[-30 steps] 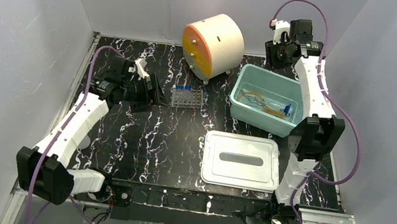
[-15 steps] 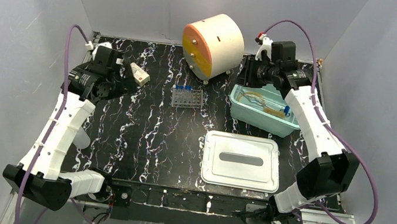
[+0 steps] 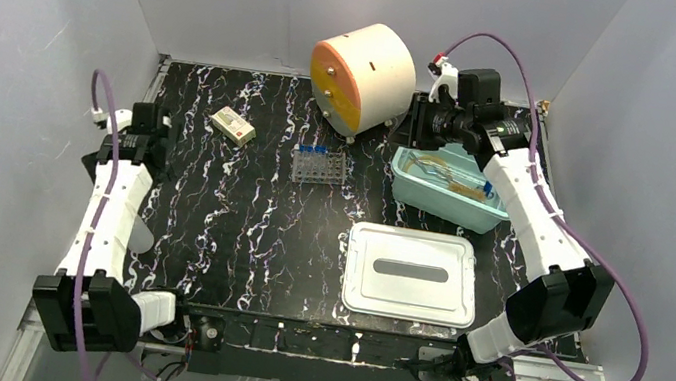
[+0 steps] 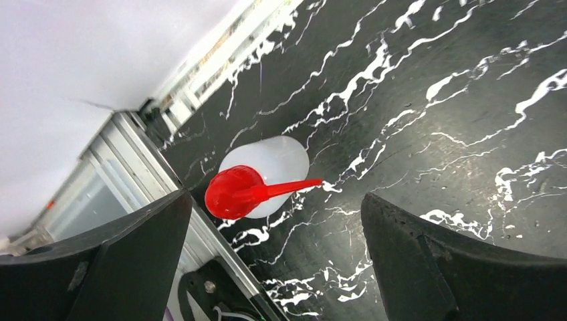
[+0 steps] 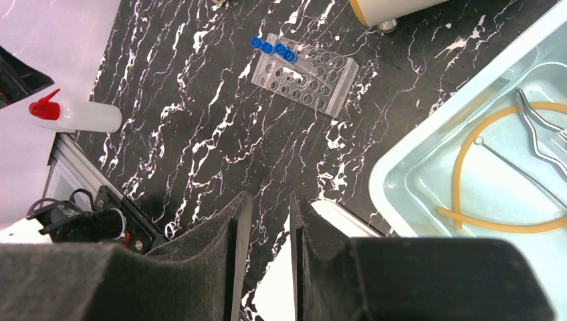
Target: Organize the chemistry lab equipment
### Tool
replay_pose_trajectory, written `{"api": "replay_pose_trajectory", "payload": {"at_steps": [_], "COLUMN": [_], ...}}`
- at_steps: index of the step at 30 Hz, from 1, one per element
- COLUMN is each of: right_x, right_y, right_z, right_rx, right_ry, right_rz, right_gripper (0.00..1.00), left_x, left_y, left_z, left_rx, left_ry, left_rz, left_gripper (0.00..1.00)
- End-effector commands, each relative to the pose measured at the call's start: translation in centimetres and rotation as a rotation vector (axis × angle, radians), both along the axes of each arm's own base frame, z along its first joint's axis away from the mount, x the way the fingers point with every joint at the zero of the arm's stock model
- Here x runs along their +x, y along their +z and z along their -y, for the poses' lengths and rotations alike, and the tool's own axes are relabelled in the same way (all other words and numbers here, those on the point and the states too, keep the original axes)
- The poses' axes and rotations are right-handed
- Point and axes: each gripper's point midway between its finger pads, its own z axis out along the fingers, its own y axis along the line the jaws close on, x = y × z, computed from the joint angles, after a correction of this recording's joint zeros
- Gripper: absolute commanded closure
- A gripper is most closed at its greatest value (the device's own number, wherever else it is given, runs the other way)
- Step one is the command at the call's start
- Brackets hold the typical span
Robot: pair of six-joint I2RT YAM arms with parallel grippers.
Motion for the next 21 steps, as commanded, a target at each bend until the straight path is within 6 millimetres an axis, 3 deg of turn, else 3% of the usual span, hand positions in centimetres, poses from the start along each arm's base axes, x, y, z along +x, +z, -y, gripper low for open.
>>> {"api": "replay_pose_trajectory", "payload": {"at_steps": [1,14,21], "right_x": [-0.4,-0.6,-0.9], "right_y": [3.2,2.6,1.7], "right_z": [-0.7,-0.9,-0.7], "right_rx": [0.044,0.034,0.019], "right_ry": [0.021,0.025,0.025], "right_rz": [0.063,0.027,0.012], "right_gripper": [0.64,0.63,0.62], "left_x": [0.1,-2.8,-3.2], "left_y": [-1.9,-5.4,-6.0], "left_z": [-0.8,-2.8,-3.0], "left_rx": [-0.117,-0.158,-0.182], "left_ry": [0.065,0.287,0.344], "left_rz": [0.063,0.095,0.099], "left_gripper": [0.02,0.04,0.03]}}
